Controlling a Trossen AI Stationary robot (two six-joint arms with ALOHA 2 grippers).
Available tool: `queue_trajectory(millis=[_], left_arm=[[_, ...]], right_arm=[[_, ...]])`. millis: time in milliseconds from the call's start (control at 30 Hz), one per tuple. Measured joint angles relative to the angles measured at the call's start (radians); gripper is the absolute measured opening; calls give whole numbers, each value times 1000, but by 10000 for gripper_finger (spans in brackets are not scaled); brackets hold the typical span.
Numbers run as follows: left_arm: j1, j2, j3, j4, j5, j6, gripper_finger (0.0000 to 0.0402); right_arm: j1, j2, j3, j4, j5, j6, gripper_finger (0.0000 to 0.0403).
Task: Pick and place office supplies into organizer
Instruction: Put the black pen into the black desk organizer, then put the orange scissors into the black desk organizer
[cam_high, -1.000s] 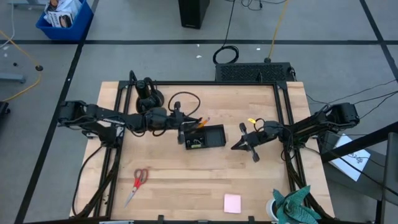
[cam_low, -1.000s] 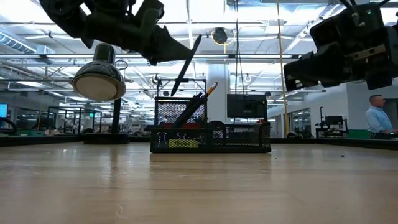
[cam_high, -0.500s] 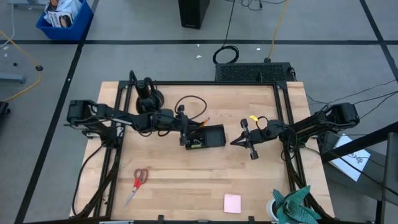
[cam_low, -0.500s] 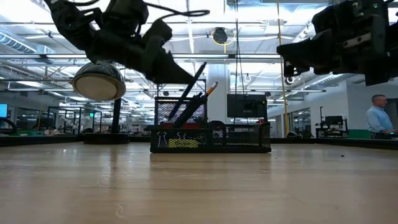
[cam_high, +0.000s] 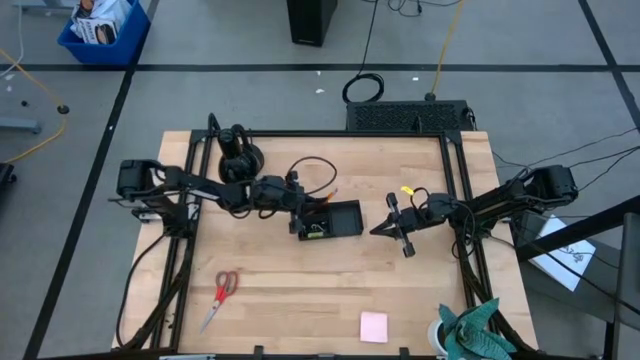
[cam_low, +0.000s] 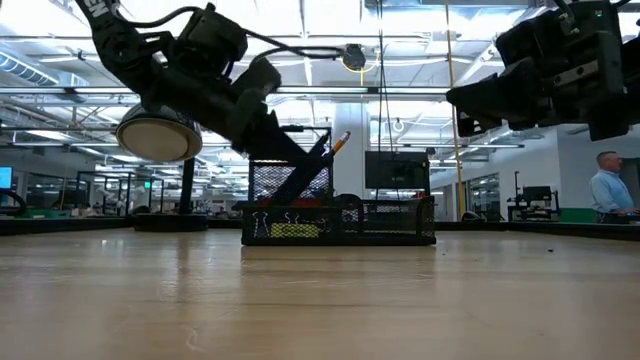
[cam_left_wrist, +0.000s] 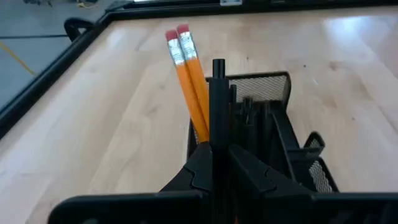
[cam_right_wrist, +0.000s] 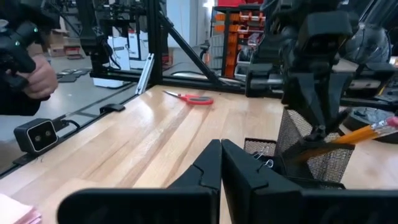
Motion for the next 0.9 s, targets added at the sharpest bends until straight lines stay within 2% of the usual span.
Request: queue_trajectory(millis=[400,767,900], left_arm=[[6,40,3,43,10,-28,32],[5,40,3,38,17,-73,127],[1,15,3,8,16,-75,150]], right_arm=[[0,0,0,4,0,-9,4],[0,0,0,3,2,-18,4],[0,0,0,3,2,-18,4]])
